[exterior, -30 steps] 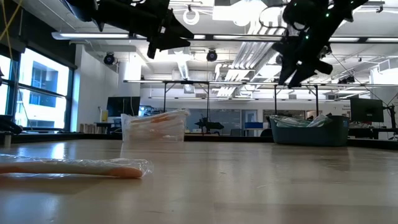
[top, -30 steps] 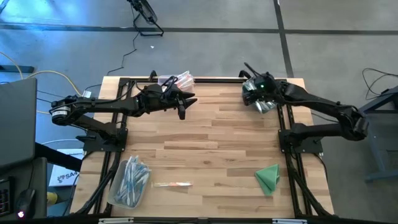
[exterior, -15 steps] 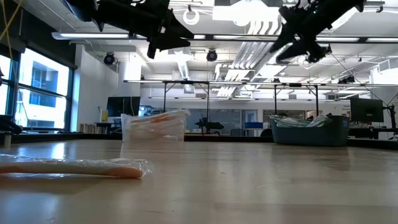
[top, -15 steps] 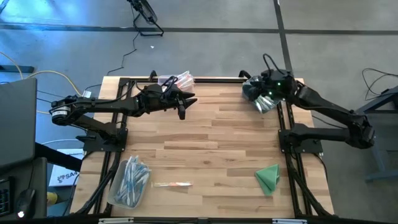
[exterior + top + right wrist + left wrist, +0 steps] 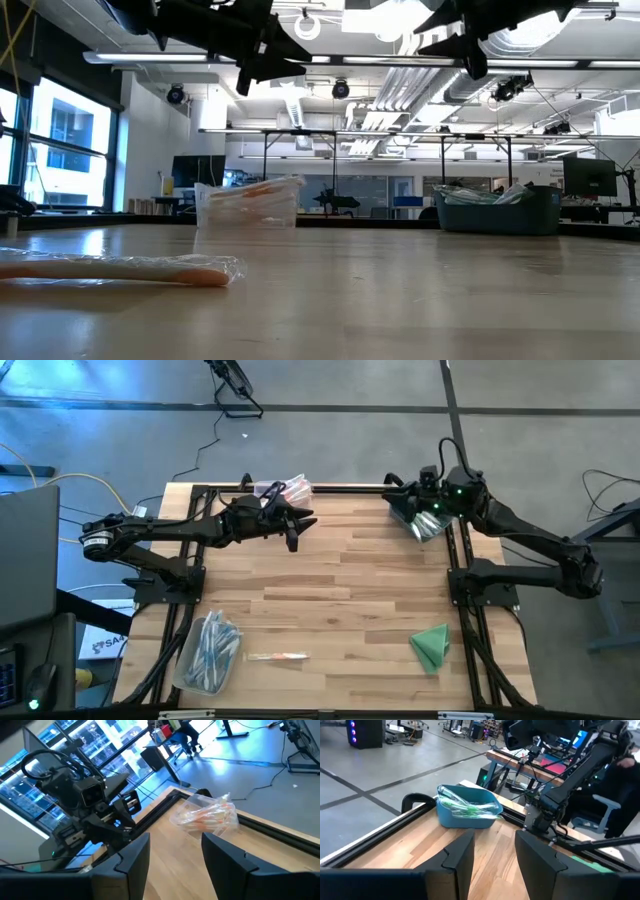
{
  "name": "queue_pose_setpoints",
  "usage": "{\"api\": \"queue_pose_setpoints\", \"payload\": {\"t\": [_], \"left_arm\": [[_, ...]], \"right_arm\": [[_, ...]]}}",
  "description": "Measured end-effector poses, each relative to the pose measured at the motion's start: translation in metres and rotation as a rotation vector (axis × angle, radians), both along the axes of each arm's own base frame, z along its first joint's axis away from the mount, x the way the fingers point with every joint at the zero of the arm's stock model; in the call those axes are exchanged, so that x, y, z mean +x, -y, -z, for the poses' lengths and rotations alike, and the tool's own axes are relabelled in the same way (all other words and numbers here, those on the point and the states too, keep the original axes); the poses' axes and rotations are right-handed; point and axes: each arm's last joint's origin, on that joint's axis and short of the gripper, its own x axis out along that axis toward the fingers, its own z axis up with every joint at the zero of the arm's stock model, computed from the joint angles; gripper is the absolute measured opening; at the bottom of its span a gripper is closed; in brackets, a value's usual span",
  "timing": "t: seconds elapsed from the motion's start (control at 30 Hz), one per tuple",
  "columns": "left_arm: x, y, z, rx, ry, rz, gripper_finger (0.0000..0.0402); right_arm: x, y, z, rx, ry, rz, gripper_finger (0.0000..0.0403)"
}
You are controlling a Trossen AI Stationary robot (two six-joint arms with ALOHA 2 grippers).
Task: Pick & Place Toothbrushes
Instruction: Put the orange toothbrush into the transparent bin
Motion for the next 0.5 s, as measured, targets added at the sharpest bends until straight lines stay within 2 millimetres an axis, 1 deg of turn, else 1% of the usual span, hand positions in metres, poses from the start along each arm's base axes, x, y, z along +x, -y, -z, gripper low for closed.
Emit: {"api": "queue_pose_setpoints", "payload": {"t": [0.1, 0.37, 0.5], "left_arm": [[0.0000, 0.0000, 0.0000, -0.025, 0.009, -0.002, 0.0139], [0.0001, 0.0002, 0.0000, -0.027, 0.009, 0.003, 0.0139], [0.0001, 0.0002, 0.0000, -0.027, 0.009, 0.004, 0.0139]], "right_arm": [[0.0006, 0.0006, 0.0007, 0.001, -0.004, 0.005, 0.0171], [0.0051, 0.0035, 0.0050, 0.015, -0.023, 0.002, 0.0171], [0.0055, 0.0028, 0.0051, -0.037, -0.040, -0.037, 0.0171]]}}
